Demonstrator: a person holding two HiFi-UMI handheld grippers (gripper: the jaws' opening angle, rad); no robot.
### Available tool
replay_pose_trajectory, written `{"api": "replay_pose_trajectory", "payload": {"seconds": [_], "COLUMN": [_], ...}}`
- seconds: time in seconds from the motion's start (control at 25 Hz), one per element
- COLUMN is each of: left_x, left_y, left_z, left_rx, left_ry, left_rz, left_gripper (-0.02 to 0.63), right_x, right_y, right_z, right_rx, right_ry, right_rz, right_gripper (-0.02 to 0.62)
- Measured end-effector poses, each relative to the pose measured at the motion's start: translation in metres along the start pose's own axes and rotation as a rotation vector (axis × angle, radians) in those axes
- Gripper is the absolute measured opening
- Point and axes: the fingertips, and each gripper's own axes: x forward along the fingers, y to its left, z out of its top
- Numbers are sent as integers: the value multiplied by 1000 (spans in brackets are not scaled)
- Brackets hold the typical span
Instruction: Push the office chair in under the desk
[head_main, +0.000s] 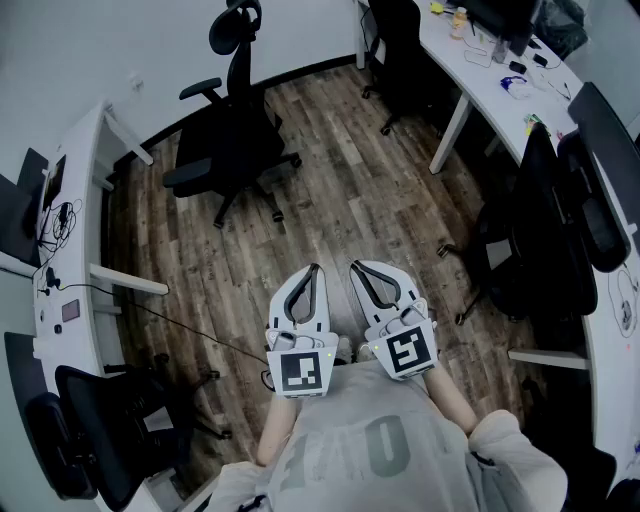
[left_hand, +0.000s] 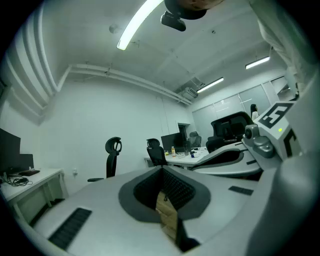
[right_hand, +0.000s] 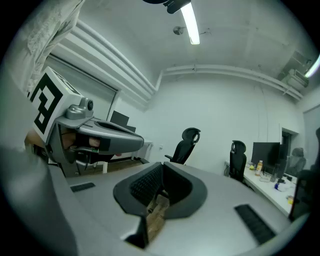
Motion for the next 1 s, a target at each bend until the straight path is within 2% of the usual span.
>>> {"api": "replay_pose_trajectory", "payload": {"seconds": [0.36, 0.64, 0.84, 1.0], "left_x": [24, 61, 120, 193], "left_y": [-25, -14, -5, 9], "left_z": [-13, -20, -35, -48], "left_rx": [12, -28, -39, -2], "left_ry": [6, 18, 11, 5], "left_rz": [-25, -24, -40, -61], "left_gripper": [17, 17, 17, 17], "right_x": [-8, 3, 27, 63], "right_y": [-27, -56, -99, -156], "right_z": [-29, -38, -56, -74], "right_rx": [41, 65, 60, 11], "right_ry": [7, -1, 2, 22], "right_rz": [-23, -60, -95, -129], "right_gripper": [29, 29, 29, 29]}}
